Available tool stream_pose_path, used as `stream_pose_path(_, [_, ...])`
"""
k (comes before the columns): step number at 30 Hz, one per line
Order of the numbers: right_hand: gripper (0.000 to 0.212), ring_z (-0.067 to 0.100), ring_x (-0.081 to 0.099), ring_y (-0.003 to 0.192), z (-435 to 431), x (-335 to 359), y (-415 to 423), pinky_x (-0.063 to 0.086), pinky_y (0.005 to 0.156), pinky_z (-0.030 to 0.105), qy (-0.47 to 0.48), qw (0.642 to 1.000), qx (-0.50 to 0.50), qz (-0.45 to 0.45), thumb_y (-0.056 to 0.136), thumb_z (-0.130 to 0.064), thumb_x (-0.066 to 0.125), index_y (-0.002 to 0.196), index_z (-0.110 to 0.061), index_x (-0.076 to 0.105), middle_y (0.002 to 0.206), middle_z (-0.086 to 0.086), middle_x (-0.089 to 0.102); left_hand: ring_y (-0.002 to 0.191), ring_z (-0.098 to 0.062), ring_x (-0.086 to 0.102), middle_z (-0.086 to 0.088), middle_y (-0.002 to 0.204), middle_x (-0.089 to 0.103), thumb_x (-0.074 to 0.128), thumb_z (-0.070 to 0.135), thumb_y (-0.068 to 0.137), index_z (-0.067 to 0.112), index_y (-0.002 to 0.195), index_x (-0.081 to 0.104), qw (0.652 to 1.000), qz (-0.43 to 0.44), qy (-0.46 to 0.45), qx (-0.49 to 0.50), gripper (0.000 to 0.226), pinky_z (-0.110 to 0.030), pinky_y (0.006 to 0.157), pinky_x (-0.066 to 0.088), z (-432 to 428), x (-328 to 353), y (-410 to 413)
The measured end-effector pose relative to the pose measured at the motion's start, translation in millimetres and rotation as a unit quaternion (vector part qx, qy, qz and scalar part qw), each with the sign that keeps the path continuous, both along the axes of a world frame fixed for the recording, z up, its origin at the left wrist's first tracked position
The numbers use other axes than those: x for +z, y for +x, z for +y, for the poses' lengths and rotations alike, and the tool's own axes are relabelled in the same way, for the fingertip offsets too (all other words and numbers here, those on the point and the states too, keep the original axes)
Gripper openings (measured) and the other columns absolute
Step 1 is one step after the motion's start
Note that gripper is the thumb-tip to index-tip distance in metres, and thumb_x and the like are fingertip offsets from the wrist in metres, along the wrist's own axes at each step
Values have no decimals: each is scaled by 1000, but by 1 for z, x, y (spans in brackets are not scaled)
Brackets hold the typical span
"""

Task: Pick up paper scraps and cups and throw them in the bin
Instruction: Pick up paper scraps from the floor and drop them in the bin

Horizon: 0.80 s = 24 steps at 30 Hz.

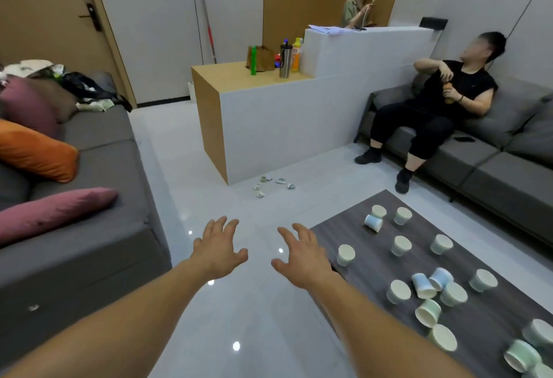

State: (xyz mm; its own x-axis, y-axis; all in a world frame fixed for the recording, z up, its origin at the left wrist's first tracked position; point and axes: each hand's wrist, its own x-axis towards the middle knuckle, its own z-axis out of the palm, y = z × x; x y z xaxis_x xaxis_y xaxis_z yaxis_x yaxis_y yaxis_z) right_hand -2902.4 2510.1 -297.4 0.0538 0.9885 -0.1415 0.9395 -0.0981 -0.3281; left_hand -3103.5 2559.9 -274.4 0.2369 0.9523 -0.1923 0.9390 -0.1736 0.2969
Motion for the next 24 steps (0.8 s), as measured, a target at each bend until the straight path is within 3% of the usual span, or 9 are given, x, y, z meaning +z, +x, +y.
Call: stream_pose_path(24, [77,23,8,146,448,-28,46,33,110,47,-87,996,-20,-24,91,-53,54,154,-33,15,160,0,7,148,-25,2,-2,161,7,52,51,88,24,152,12,996,-27,-79,-35,79,-50,114,21,468,-48,50])
